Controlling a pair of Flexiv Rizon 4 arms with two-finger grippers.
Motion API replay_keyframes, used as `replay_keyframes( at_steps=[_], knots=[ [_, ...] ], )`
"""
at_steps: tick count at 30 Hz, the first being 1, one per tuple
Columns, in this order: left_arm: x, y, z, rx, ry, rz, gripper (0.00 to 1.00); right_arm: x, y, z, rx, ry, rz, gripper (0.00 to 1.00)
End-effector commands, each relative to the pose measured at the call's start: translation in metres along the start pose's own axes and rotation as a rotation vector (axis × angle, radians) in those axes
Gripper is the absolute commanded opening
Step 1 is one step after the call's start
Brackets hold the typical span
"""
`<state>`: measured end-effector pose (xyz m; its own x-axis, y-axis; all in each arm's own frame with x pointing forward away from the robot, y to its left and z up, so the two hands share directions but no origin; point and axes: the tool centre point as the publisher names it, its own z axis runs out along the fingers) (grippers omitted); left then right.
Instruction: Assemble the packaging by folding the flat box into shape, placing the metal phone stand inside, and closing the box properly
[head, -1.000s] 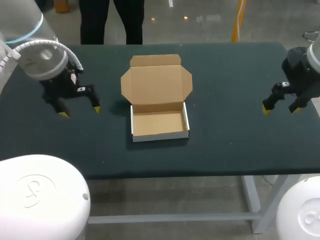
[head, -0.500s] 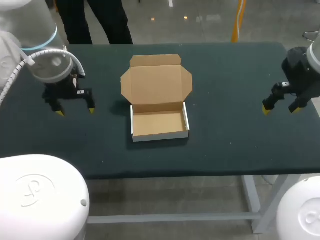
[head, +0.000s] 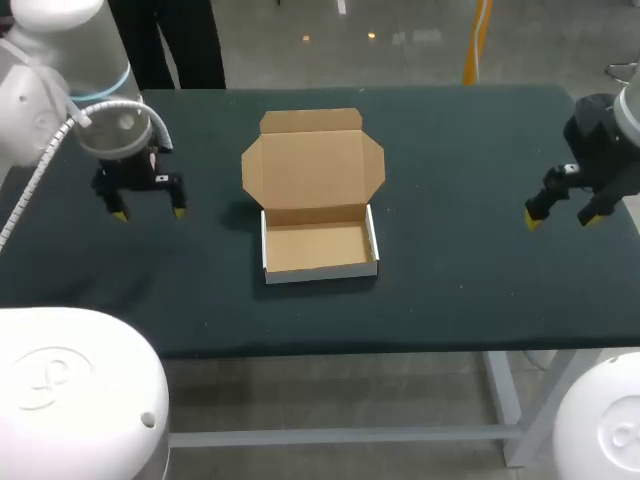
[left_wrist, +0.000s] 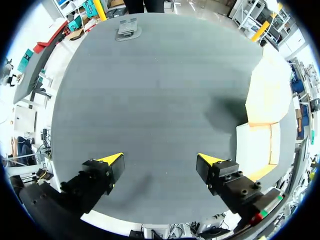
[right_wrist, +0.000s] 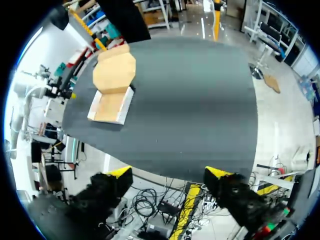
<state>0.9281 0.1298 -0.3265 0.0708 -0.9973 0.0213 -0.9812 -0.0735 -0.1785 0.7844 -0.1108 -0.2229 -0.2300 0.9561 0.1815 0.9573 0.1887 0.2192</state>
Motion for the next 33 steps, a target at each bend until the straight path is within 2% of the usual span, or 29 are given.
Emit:
replay_keyframes(
  at_steps=[1,12,17,33],
  knots=[
    [-0.006,-0.023,0.016,-0.048,0.002,0.008,1.00,0.000,0.000,-0.002,0.004,-0.002,0.001,1.00],
    [-0.026,-0.048,0.033,-0.072,0.009,0.005,1.00,0.000,0.000,-0.002,0.004,-0.002,0.001,1.00],
    [-0.033,-0.065,0.041,-0.075,0.008,0.004,1.00,0.000,0.000,-0.002,0.004,-0.002,0.001,1.00],
    [-0.045,-0.105,0.063,-0.093,-0.016,0.018,1.00,0.000,0.000,-0.002,0.004,-0.002,0.001,1.00]
  ],
)
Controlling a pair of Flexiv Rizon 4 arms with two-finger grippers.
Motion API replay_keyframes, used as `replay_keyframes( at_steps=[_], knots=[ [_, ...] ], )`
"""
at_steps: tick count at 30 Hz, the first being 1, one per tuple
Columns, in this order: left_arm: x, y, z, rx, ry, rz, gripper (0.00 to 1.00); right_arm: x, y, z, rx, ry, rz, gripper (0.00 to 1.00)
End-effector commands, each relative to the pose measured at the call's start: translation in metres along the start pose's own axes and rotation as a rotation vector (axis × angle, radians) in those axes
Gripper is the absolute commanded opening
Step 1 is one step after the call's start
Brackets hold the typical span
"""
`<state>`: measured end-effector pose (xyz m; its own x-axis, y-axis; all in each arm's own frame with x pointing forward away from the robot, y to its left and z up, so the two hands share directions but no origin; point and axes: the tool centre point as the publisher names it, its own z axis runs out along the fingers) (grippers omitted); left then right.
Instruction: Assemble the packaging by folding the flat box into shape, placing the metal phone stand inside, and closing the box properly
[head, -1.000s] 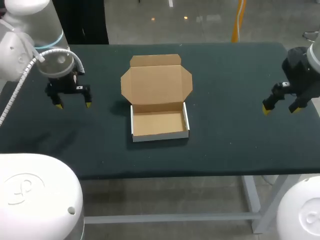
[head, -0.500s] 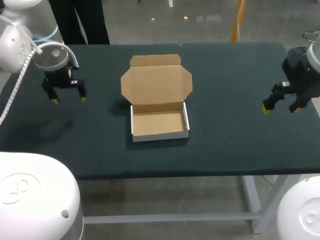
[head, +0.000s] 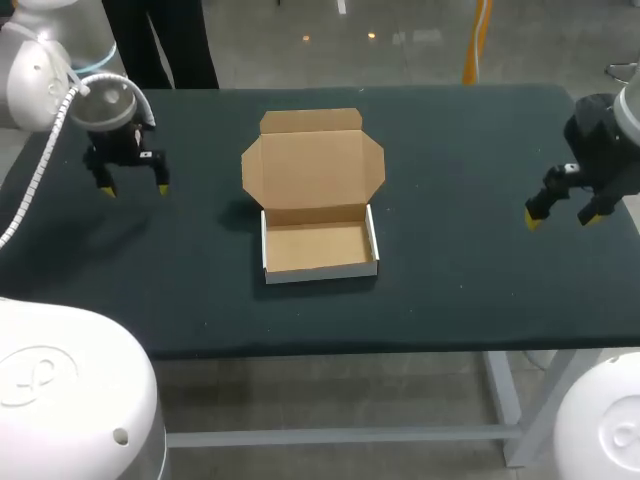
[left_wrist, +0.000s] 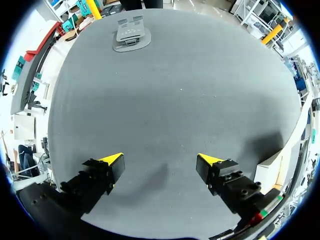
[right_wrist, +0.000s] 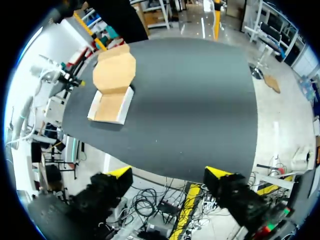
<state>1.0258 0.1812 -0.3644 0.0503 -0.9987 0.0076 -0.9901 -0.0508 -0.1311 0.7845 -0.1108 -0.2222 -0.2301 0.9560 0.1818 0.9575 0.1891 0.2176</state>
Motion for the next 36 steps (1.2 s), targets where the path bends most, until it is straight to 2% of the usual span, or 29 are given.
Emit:
replay_keyframes(
  at_steps=[1,4,29,36],
  knots=[
    [-0.002,-0.014,0.009,-0.048,-0.014,-0.013,1.00,0.000,-0.001,-0.002,0.002,-0.002,0.001,1.00],
    [-0.006,-0.019,0.008,-0.057,-0.019,-0.041,1.00,0.000,-0.001,-0.002,0.002,-0.002,0.001,1.00],
    [-0.007,-0.019,0.008,-0.045,-0.034,-0.040,1.00,0.000,-0.001,-0.002,0.002,-0.002,0.001,1.00],
    [-0.016,-0.030,0.015,-0.027,-0.035,-0.021,1.00,0.000,-0.001,-0.002,0.002,-0.002,0.001,1.00]
  ],
)
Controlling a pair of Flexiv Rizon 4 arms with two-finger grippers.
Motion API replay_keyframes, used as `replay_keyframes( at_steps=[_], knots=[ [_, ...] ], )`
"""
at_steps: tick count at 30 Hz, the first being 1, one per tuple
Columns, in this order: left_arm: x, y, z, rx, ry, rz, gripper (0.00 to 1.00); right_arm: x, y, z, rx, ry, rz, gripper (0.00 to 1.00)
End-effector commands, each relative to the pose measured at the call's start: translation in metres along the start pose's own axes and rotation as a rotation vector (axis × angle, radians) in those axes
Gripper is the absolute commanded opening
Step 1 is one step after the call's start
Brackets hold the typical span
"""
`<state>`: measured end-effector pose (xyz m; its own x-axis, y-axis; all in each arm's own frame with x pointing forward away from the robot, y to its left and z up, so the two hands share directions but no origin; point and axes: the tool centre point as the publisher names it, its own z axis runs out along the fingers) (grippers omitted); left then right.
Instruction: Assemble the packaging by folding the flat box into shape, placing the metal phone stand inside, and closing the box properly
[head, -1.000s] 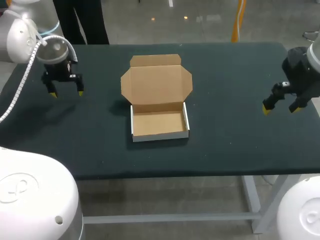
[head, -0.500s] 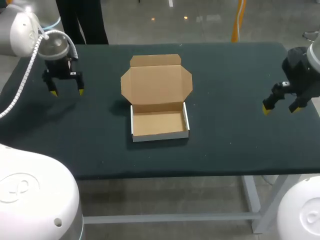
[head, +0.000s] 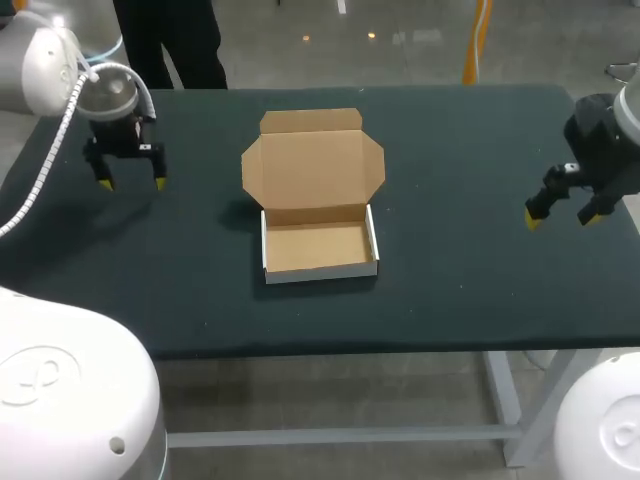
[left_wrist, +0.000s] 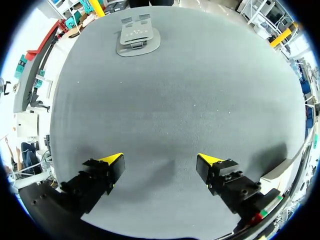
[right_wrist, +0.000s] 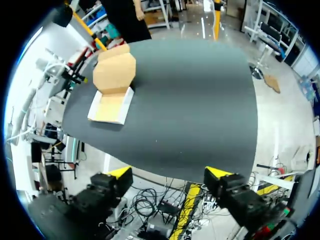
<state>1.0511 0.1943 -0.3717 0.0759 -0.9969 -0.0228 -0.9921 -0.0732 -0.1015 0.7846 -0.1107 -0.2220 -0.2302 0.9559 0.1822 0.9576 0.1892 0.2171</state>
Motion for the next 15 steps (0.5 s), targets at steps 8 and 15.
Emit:
replay_keyframes(
  at_steps=[8,15],
  knots=[
    [-0.012,-0.019,0.009,0.009,0.006,-0.004,1.00,0.000,-0.001,-0.001,0.002,-0.003,0.001,1.00],
    [-0.020,-0.028,0.013,0.010,0.009,-0.003,1.00,0.000,-0.001,-0.001,0.002,-0.003,0.001,1.00]
  ],
)
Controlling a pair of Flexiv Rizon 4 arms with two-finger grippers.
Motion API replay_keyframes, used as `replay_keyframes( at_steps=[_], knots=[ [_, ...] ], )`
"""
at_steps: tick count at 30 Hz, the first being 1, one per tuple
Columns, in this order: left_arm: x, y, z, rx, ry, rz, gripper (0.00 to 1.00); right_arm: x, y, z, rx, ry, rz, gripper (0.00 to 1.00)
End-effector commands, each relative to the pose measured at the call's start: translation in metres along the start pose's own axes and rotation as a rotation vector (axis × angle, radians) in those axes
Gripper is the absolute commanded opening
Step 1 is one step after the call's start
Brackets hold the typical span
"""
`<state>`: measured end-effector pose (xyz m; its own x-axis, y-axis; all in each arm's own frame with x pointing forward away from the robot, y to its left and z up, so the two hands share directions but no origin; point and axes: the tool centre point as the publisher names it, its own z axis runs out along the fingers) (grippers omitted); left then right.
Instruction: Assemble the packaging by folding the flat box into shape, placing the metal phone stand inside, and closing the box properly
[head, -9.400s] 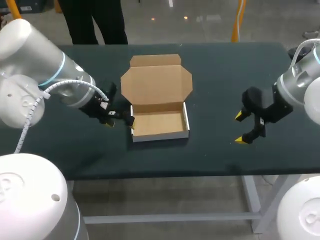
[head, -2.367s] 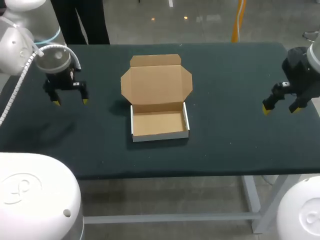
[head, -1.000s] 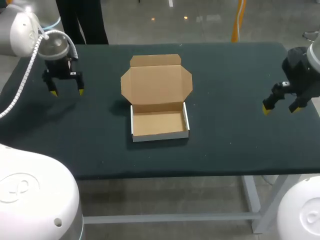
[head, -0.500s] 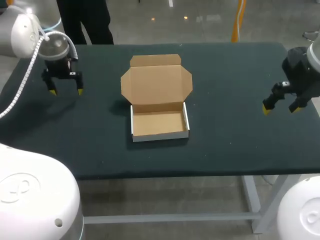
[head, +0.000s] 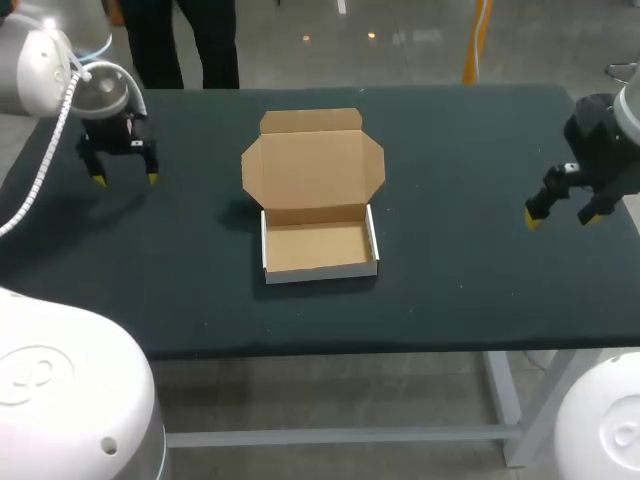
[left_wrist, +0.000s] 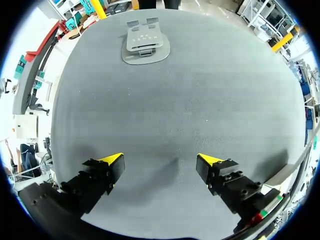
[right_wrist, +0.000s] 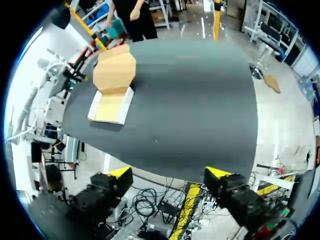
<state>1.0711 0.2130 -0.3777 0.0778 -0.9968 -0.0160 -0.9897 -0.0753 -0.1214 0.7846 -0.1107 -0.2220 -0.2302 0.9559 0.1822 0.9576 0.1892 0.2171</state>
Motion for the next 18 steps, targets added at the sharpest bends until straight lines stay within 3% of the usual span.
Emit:
replay_keyframes(
  at_steps=[1,18],
  knots=[
    [-0.004,-0.009,0.005,-0.010,0.003,-0.001,1.00,0.000,-0.001,-0.001,0.002,-0.003,0.001,1.00],
    [-0.016,-0.030,0.014,-0.012,0.013,0.007,1.00,0.000,-0.001,-0.001,0.002,-0.003,0.001,1.00]
  ],
)
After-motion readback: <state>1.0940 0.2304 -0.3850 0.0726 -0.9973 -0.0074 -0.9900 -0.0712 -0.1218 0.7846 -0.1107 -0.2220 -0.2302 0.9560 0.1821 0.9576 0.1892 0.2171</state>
